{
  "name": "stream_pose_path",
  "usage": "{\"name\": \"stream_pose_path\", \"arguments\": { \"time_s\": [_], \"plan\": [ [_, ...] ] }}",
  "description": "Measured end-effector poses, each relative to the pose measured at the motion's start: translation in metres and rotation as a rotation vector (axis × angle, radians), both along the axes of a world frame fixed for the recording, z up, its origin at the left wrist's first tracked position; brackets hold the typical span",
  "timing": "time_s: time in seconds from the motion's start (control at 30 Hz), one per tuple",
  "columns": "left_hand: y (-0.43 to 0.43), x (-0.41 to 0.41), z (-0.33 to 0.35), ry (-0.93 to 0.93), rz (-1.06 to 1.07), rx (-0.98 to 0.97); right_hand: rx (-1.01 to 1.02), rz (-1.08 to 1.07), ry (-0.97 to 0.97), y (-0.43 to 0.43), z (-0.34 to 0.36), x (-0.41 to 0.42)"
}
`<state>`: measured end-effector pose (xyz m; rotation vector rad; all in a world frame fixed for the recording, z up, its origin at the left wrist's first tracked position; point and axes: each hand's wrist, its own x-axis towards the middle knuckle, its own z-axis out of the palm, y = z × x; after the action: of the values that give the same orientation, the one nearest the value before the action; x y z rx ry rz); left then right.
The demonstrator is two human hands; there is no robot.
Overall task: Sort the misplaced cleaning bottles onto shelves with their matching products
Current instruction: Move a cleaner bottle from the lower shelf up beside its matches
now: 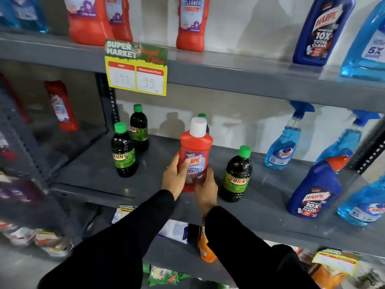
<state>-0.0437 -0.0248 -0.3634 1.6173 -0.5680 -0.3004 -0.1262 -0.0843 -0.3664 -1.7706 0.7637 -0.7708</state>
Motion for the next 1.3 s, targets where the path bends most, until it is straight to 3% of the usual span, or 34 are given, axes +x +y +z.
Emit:
{"name": "stream_pose_path", "arguments": {
  "time_s": [0.23,0.37,0.5,0.67,0.83,1.13,1.3],
  "plan": [
    [0.038,-0.039,0.016,-0.48,0.2,0.002,-0.039,0.126,-0.232,0.04,0.013,-0.044],
    [0.054,-0.059,0.087,-0.647,0.309,-0.187,-0.207,0.097,-0.39,0.058,0.072,-0.058],
    [0.073,-0.075,0.174,-0.712,0.203,-0.362,-0.37,0.004,-0.56,0.068,0.15,-0.065],
    [0.092,-0.073,0.282,-0.764,-0.013,-0.457,-0.465,0.038,-0.739,0.066,0.254,-0.061],
    [0.082,-0.039,0.355,-0.734,-0.121,-0.294,-0.426,0.061,-0.731,0.047,0.315,-0.03],
    [0.047,0.021,0.371,-0.599,-0.213,-0.156,-0.416,-0.015,-0.434,0.009,0.335,0.032],
    [0.039,0.046,0.365,-0.493,-0.246,-0.202,-0.43,-0.014,-0.405,0.003,0.331,0.047]
  ]
}}
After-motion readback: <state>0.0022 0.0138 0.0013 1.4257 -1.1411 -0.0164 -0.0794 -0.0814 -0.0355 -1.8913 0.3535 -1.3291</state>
